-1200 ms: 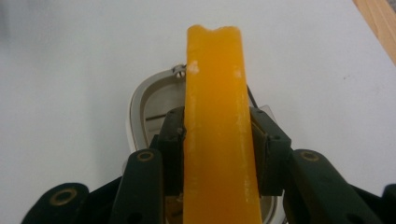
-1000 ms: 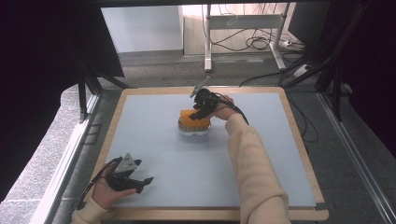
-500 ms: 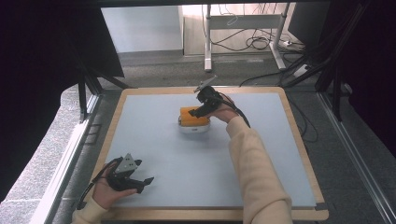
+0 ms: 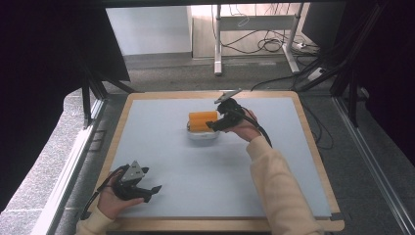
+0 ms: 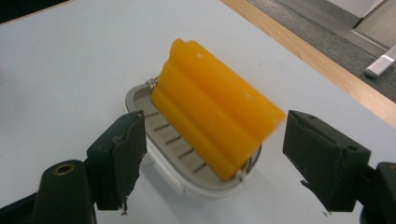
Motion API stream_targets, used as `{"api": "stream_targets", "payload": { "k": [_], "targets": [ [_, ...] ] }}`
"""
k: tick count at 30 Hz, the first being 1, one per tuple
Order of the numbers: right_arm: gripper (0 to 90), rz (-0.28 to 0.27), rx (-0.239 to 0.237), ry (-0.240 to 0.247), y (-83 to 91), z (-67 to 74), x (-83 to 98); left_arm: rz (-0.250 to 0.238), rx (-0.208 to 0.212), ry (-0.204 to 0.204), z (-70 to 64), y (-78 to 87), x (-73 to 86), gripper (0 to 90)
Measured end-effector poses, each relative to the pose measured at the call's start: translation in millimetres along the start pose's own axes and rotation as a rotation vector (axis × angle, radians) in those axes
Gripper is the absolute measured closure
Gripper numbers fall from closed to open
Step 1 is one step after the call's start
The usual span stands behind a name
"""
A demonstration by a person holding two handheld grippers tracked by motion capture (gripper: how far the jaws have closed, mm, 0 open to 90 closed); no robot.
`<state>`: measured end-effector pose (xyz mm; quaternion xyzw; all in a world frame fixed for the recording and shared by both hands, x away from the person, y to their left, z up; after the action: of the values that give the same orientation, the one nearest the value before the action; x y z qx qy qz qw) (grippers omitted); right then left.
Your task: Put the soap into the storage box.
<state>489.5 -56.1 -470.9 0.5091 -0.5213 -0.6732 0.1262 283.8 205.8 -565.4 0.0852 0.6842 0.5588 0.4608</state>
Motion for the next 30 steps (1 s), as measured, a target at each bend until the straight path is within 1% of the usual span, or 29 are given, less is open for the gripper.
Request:
{"api": "stream_targets", "payload": {
  "k": [2,4,5,6,9,12,16,19,24,27,29,30],
  "targets": [
    [21.4,0.0,0.0,-0.019,6.6,1.6,9.3,0.0,-0.001,0.001,-0.2,0.2,0.0,19.2],
    [21.4,0.001,-0.006,-0.026,14.9,4.2,21.9,0.0,-0.001,0.001,-0.3,0.4,0.5,19.2],
    [21.4,-0.005,-0.001,-0.025,19.4,4.6,28.4,0.001,-0.001,0.002,-0.1,0.2,0.8,19.1],
    [21.3,-0.006,0.0,-0.037,24.2,5.6,35.5,0.0,0.0,0.005,0.1,-0.1,1.0,19.2],
    [21.3,-0.034,0.004,-0.061,39.5,7.5,57.1,-0.004,0.001,0.016,0.8,-0.3,1.4,19.1],
    [22.4,-0.058,0.003,-0.099,55.7,10.8,82.3,-0.013,-0.003,0.022,0.9,0.6,0.5,19.3],
    [22.8,-0.069,0.028,-0.134,69.7,15.7,111.5,-0.011,-0.003,0.021,0.5,0.3,-0.6,19.3],
    [22.9,-0.075,0.046,-0.164,75.2,20.0,134.9,-0.01,-0.005,0.02,0.7,-0.3,-0.6,19.3],
    [23.2,-0.076,0.047,-0.191,73.0,22.3,162.7,-0.012,-0.007,0.025,2.0,0.0,-0.8,19.3],
    [23.2,-0.06,0.058,-0.197,70.0,21.9,172.5,-0.011,-0.007,0.027,2.6,-0.4,-0.7,19.3],
    [23.2,-0.068,0.062,-0.212,68.9,21.1,174.3,-0.015,-0.008,0.027,3.0,0.2,-1.4,19.3],
    [23.2,-0.073,0.072,-0.21,68.6,20.2,174.0,-0.016,-0.008,0.027,2.9,0.3,-1.6,19.3]
  ]
}}
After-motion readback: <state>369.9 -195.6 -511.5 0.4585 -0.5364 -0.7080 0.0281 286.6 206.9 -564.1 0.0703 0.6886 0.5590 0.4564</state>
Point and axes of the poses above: each handheld gripper's, and its own axes: y roughly backward along the jaws, x roughly out of its underside, z roughly to its left, the point moved 6 cm from there along -y, roughly forward along the jaws, and after that the axes turned 13 degrees about z, right-handed, at the moved point
